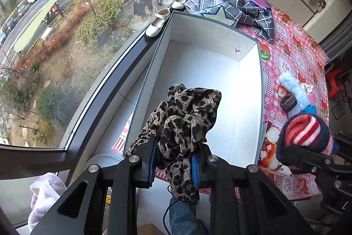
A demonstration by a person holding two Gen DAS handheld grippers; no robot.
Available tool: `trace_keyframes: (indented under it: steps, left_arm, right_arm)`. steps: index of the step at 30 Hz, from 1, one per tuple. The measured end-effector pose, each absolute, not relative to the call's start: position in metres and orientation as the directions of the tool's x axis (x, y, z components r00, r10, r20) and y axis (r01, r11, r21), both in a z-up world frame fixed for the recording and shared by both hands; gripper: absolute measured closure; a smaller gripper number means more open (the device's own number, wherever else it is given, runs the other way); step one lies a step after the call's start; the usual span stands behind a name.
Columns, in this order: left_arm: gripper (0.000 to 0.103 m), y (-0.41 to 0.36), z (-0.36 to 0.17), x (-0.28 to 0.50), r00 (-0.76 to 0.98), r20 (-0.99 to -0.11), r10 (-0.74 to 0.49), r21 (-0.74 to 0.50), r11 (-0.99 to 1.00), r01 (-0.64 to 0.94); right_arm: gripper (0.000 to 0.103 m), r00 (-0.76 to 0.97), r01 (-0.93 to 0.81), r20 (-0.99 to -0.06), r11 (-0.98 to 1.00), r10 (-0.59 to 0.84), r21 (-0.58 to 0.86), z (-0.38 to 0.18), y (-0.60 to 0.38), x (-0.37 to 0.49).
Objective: Organize soft objects
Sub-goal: 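Carry the scrunchie and pink glove with both tools over the white box, then open both tools to drop the scrunchie and glove into the box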
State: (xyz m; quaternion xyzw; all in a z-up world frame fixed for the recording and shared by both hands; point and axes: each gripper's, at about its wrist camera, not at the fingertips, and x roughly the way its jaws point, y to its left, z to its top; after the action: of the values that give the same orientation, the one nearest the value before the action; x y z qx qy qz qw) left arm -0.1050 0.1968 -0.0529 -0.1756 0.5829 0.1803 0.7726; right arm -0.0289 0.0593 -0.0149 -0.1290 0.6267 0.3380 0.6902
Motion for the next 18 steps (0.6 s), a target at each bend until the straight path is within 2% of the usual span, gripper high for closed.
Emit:
trace_keyframes:
  steps: [9,12,14,15,17,18]
  left_arm:
    - [0.075,0.193,-0.062,-0.099,0.231,-0.971,0.067,-0.049,0.884,-0.464]
    - [0.070,0.194,-0.062,-0.099,0.232,-0.970,0.066,-0.051,0.884,-0.464]
    - [0.055,0.194,-0.063,-0.098,0.234,-0.970,0.068,-0.049,0.887,-0.459]
    - [0.051,0.194,-0.062,-0.098,0.242,-0.968,0.073,-0.047,0.889,-0.456]
    - [0.030,0.192,-0.057,-0.100,0.270,-0.959,0.083,-0.048,0.894,-0.446]
    - [0.026,0.192,-0.055,-0.101,0.279,-0.956,0.095,-0.042,0.893,-0.448]
  right_arm:
    - [0.064,-0.083,-0.607,-0.950,0.741,0.301,0.288,-0.032,0.075,-0.025]
    - [0.064,-0.082,-0.612,-0.951,0.738,0.298,0.284,-0.033,0.080,-0.024]
    - [0.064,-0.090,-0.605,-0.948,0.740,0.304,0.294,-0.033,0.081,-0.022]
    - [0.058,-0.096,-0.600,-0.945,0.740,0.311,0.305,-0.033,0.081,-0.021]
    - [0.045,-0.109,-0.590,-0.938,0.738,0.330,0.328,-0.033,0.081,-0.019]
    - [0.040,-0.112,-0.587,-0.935,0.737,0.337,0.336,-0.032,0.081,-0.019]
